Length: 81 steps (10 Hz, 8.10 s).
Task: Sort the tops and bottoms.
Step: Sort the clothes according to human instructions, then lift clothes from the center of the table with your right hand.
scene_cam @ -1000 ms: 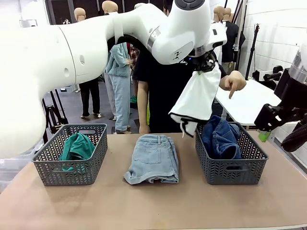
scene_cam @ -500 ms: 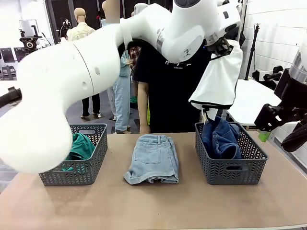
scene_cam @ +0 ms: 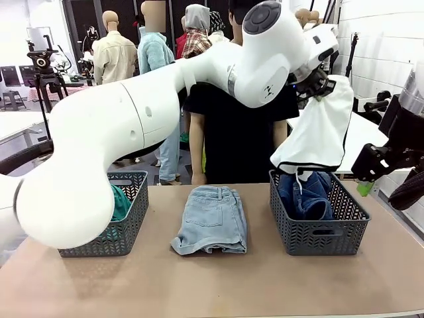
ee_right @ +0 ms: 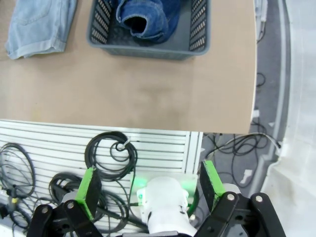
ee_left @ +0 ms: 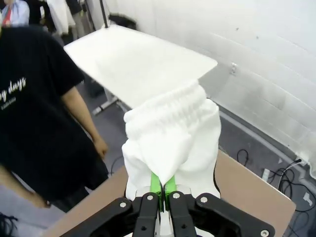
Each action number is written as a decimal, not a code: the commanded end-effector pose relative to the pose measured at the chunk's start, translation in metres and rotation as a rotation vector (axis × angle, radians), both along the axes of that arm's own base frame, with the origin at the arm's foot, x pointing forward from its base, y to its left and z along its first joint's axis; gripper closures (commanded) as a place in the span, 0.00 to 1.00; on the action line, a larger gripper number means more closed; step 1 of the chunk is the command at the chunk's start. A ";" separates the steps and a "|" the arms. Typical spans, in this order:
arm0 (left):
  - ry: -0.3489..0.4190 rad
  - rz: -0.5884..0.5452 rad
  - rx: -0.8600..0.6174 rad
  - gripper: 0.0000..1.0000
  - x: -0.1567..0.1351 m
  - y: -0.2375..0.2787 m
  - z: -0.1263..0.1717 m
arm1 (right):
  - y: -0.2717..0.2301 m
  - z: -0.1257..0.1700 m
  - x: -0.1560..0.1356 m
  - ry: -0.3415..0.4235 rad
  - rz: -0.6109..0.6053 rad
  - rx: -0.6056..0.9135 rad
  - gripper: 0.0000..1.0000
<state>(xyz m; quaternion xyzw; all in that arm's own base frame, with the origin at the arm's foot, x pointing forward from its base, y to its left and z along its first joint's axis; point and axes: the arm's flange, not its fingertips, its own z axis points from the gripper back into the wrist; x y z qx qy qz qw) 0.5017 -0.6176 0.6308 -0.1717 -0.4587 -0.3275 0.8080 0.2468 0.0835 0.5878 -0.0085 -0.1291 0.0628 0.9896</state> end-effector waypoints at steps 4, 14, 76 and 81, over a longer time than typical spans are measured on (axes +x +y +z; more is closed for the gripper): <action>0.198 0.010 0.006 1.00 0.025 0.004 -0.072 | 0.001 0.000 0.001 0.006 0.006 0.011 0.00; 0.497 0.000 0.207 1.00 0.065 -0.050 -0.189 | 0.001 0.000 0.001 0.006 0.006 0.011 0.00; 0.867 0.182 0.707 0.00 -0.103 0.107 -0.037 | 0.001 0.000 0.001 0.006 0.006 0.011 0.00; 1.082 0.345 0.638 0.00 -0.146 0.156 -0.036 | 0.001 0.000 0.001 0.006 0.006 0.011 0.00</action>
